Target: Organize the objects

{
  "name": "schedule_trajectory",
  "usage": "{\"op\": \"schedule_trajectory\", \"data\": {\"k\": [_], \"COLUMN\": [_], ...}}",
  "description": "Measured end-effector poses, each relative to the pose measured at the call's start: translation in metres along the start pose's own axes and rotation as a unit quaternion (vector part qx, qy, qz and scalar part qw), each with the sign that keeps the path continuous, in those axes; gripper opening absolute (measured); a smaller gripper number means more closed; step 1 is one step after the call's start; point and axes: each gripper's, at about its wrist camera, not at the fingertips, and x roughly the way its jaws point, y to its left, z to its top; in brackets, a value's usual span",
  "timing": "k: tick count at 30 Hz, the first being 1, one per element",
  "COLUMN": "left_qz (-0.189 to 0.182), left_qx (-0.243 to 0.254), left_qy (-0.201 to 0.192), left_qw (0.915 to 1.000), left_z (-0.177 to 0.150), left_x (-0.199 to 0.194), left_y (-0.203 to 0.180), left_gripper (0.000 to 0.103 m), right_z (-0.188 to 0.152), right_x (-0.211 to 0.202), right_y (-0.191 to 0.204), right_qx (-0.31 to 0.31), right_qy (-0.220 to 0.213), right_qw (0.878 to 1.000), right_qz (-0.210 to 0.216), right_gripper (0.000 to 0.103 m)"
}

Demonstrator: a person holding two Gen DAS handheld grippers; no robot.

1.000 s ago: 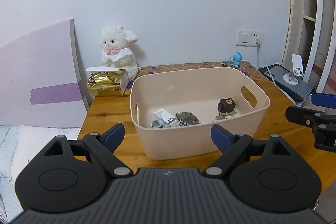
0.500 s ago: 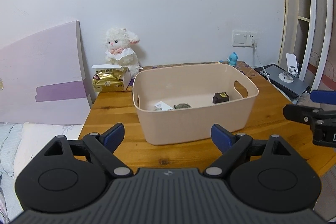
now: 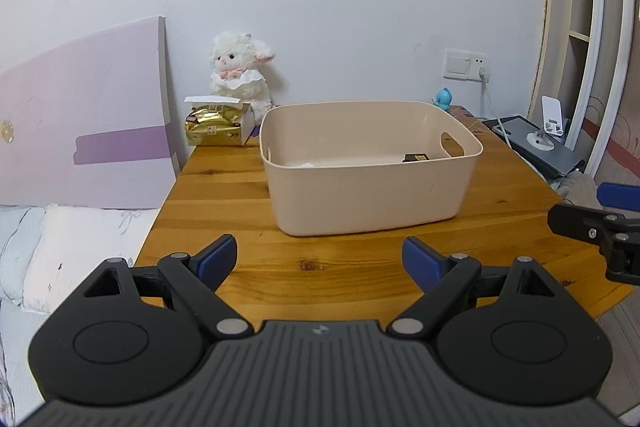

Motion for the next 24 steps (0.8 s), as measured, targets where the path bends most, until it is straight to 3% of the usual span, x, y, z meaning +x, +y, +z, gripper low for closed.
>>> {"op": "schedule_trajectory", "data": {"k": [24], "left_qz": [0.017], "left_qx": [0.013], "left_qy": [-0.014], "left_qw": [0.9997], "left_z": [-0.013], "left_x": [-0.032], "left_y": [-0.008], "left_gripper": [0.090], "right_z": [-0.009], "right_x": [-0.028], "right_y": [-0.016], "right_qx": [0.006], "right_qy": [-0.006], "right_qw": [1.000], "right_qz": [-0.016], "right_gripper": [0.080]}}
